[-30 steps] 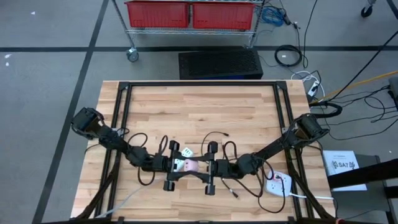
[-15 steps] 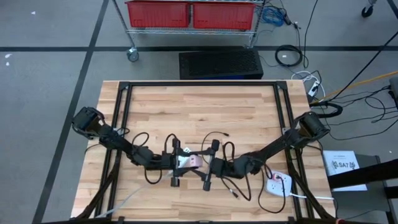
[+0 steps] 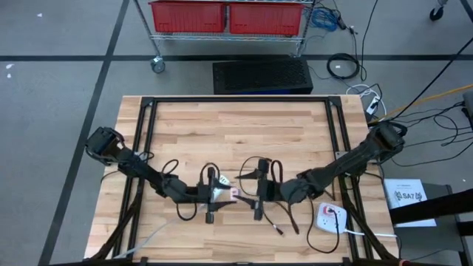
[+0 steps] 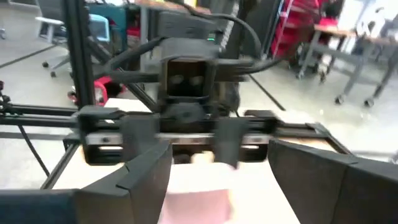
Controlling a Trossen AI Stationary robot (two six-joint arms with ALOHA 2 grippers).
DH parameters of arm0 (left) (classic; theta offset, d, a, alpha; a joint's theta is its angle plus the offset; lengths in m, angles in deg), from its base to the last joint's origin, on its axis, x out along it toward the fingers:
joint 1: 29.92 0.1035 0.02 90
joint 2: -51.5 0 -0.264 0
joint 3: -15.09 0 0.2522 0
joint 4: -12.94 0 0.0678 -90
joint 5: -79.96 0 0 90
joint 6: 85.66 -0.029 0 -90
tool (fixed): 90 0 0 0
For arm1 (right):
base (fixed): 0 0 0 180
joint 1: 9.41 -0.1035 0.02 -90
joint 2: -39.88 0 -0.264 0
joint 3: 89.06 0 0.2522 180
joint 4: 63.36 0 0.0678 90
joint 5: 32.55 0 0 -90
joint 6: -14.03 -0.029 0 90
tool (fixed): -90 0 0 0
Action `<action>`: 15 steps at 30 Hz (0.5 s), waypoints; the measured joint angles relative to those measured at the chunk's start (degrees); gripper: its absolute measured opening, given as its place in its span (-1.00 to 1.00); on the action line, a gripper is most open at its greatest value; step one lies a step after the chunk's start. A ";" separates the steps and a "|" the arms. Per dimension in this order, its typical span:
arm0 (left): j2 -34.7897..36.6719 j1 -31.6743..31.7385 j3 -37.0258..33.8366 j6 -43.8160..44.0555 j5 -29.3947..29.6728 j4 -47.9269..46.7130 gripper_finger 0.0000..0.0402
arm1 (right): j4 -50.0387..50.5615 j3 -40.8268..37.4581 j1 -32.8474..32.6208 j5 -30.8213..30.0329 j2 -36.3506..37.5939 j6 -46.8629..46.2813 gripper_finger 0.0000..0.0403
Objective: Insert USB
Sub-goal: Insert the pink charger adapter into the left white outlet extension
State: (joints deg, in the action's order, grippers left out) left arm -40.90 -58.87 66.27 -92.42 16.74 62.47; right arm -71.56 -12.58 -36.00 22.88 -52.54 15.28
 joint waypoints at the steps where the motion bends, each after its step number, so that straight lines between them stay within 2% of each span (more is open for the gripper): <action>1: -0.01 -0.09 -0.04 0.27 -0.49 -1.19 -0.07 | 2.38 0.00 0.03 0.22 1.12 -1.49 0.27; 5: -0.09 -0.45 -0.08 0.41 -0.78 -2.26 -0.07 | 10.65 0.07 0.29 2.56 4.69 -7.23 0.30; 11: -0.09 -0.42 -0.10 0.78 -0.44 -3.80 -0.07 | 15.85 0.07 2.49 16.59 3.91 -15.81 0.30; 15: -0.09 -0.34 -0.17 1.79 0.17 -4.76 -0.07 | 16.86 0.03 2.69 17.04 3.33 -16.02 0.30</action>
State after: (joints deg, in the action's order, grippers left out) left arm -40.99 -59.22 66.11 -90.64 16.91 57.71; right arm -54.70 -12.55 -33.31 39.92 -49.21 -0.74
